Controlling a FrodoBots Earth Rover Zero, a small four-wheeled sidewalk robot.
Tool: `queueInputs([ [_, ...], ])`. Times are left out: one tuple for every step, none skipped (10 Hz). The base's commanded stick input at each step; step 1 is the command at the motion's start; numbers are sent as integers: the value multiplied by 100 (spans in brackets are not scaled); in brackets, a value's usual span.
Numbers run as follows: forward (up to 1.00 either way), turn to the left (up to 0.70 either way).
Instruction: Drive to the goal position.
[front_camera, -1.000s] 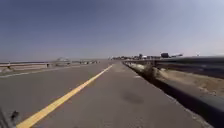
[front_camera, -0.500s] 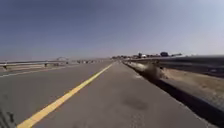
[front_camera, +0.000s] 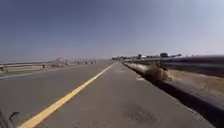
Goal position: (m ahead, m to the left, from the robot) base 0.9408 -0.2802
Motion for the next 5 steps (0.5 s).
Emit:
queueInputs([
  [50,0],
  [50,0],
  [50,0],
  [50,0],
  [50,0],
])
